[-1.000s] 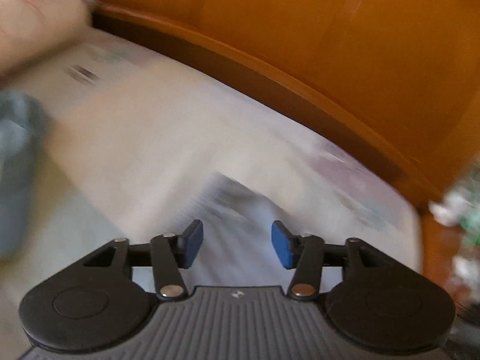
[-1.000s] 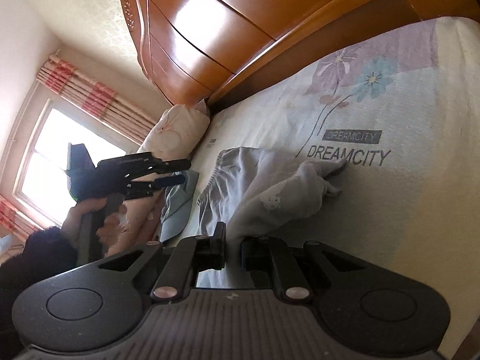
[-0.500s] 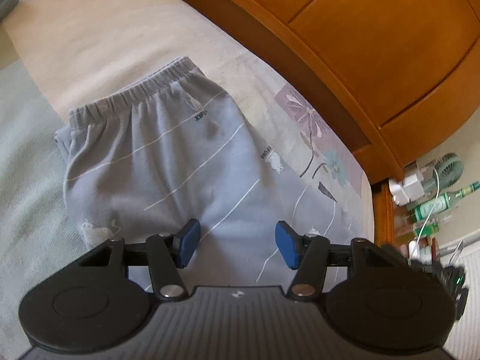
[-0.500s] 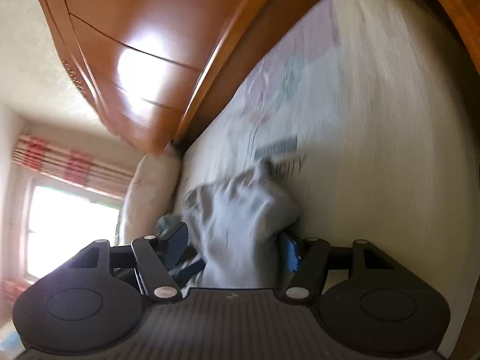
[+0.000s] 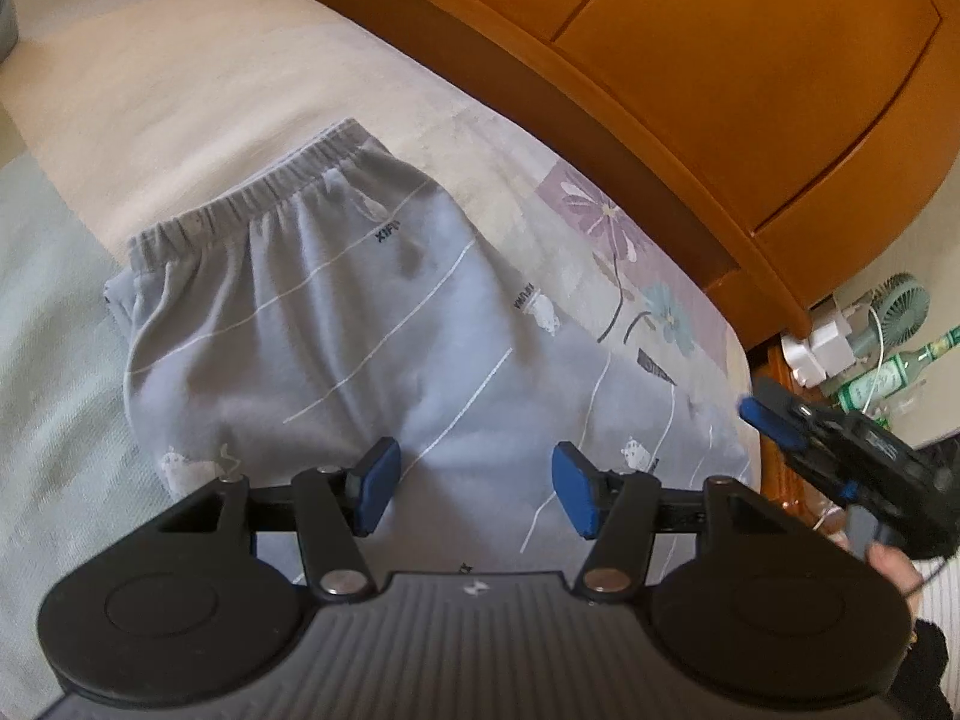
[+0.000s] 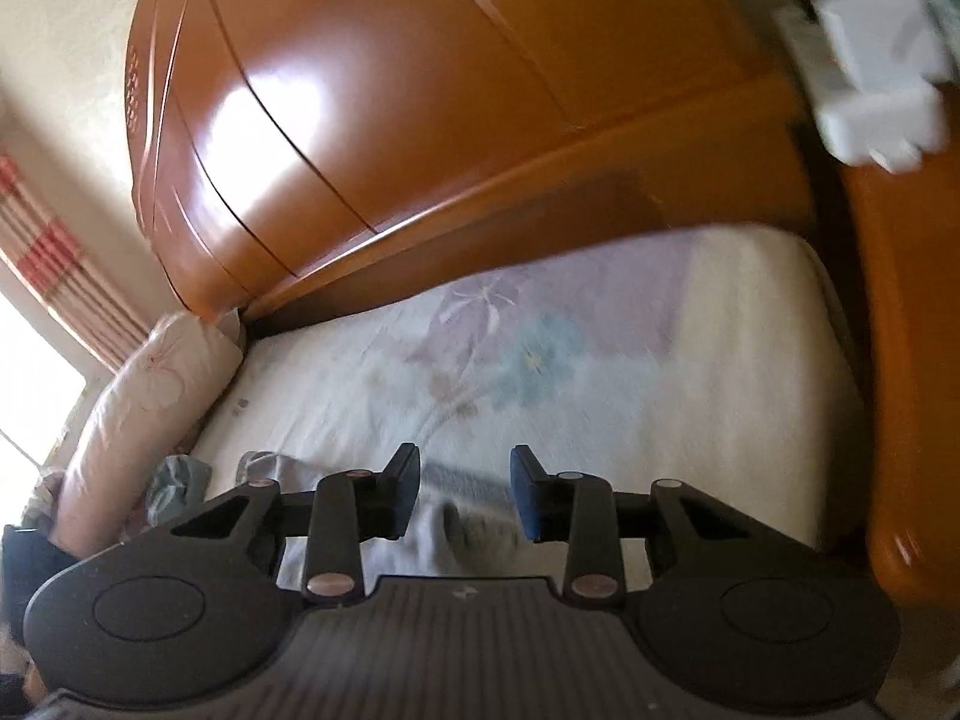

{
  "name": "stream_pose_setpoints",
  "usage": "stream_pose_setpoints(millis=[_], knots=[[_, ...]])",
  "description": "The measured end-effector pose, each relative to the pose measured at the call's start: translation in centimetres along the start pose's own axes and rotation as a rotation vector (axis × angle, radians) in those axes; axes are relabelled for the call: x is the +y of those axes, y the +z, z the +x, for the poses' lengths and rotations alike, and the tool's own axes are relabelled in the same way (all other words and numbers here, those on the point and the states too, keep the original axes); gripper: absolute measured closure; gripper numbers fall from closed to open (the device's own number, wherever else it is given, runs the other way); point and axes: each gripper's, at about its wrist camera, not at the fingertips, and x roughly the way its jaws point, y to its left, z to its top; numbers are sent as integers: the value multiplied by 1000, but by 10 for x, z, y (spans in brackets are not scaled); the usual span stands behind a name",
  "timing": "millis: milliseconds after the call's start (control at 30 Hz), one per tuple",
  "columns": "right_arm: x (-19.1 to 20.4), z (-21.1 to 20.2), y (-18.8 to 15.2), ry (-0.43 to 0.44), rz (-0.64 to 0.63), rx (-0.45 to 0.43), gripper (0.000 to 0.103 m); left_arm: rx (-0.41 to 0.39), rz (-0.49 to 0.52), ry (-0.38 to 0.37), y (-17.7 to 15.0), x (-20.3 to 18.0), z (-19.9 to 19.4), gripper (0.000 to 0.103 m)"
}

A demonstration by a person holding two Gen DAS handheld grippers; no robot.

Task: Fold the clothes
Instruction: 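Lower the folded pants onto the bed and open both tools, then withdraw both open tools upward from the folded pants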

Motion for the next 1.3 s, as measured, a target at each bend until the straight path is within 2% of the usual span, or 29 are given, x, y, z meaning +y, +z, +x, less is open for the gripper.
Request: stream_pose_setpoints(millis=[100,167,300,333,367,433,500,533,600,667,733,800,833,867,900,933,967,1033,1100,1167,1200,1233,1300], knots=[[17,29,-4,-44,-104,68,64,-13,-12,2,-3,0,-3,46],[28,36,-18,-80,-207,99,65,-28,-11,1,-8,-1,-7,46],[48,32,-42,-136,-410,70,65,-51,-8,3,-17,-3,-14,44],[49,32,-43,-135,-436,73,71,-53,-12,4,-17,-3,-16,44],[49,32,-41,-118,-449,84,82,-55,-16,5,-18,-4,-17,44],[50,31,-36,-76,-460,105,87,-59,-24,7,-19,-5,-20,44],[53,25,-32,-73,-518,51,87,-61,-19,3,-18,-7,-21,44],[54,20,-29,-82,-533,4,92,-62,-16,0,-17,-9,-22,44],[51,11,-18,-122,-517,-75,89,-60,-7,-6,-17,-11,-22,43],[42,7,-5,-112,-458,-72,86,-53,3,-9,-19,-13,-20,40],[36,2,0,-35,-392,-44,84,-41,9,-4,-22,-13,-20,38],[37,3,-7,69,-390,20,83,-30,14,0,-25,-13,-20,37],[38,4,-12,120,-394,58,80,-24,17,3,-26,-13,-20,36],[39,6,-17,171,-399,95,72,-18,20,5,-28,-13,-19,34],[39,9,-22,196,-407,132,68,-12,22,7,-30,-13,-19,34],[38,15,-29,168,-424,169,66,-7,25,10,-31,-13,-19,34],[37,19,-33,146,-437,193,70,14,28,36,-32,-14,-20,34],[35,15,-36,127,-447,186,71,19,52,41,-34,-18,-25,37],[42,6,-31,130,-457,163,68,18,76,40,-36,-22,-29,37],[54,2,-30,165,-514,121,55,7,91,30,-37,-26,-31,35],[58,6,-30,165,-537,118,53,-7,92,17,-37,-28,-29,34],[59,14,-31,149,-554,133,52,-9,89,10,-37,-29,-26,33],[55,32,-38,93,-591,164,54,23,105,53,-39,-31,-18,32]])
